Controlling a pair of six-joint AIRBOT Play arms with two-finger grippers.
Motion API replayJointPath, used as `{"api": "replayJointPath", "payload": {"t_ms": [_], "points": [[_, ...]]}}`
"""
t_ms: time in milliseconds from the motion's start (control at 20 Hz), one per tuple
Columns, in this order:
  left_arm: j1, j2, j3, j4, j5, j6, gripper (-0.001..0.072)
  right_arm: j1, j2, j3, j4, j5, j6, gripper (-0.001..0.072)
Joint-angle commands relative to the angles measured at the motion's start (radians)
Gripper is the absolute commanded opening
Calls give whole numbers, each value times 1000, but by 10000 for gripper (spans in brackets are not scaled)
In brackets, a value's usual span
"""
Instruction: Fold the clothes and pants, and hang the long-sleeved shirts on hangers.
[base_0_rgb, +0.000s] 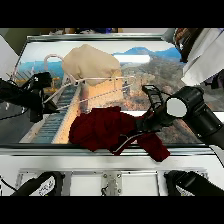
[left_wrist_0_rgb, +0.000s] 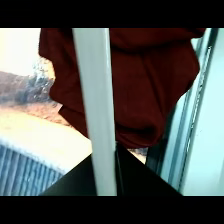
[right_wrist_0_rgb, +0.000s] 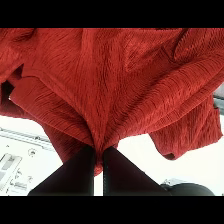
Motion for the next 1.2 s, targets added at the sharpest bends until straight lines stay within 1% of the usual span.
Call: {"api": "replayJointPath", "payload": {"t_ms": [0, 150, 250, 350, 400, 550, 700, 950, 1150], "points": [[41, -40, 0, -76, -47, 72, 26, 1, 1, 0, 6, 3, -1, 31], [48, -62, 0, -76, -56, 84, 26, -10, 5, 10, 40, 6, -19, 31], [47, -80, 0, -76, -56, 90, 26, -45, 10, 44, 87, 6, -19, 31], [47, -97, -4, -78, -63, 91, 25, -92, 16, 89, 105, 6, -18, 31], [47, -94, -24, -80, -61, 105, 25, -113, 19, 105, 105, 6, -15, 30], [47, -47, -163, -101, 0, 167, 25, -176, 21, 138, 109, 29, -11, 30], [47, 28, -318, -104, 83, 224, 26, -217, 23, 142, 158, 28, -11, 30], [43, 98, -467, -214, 167, 229, 26, -234, 23, 142, 176, 28, -11, 30], [-34, 109, -483, -116, 153, 216, 26, -235, 23, 146, 175, 27, -11, 30]]}}
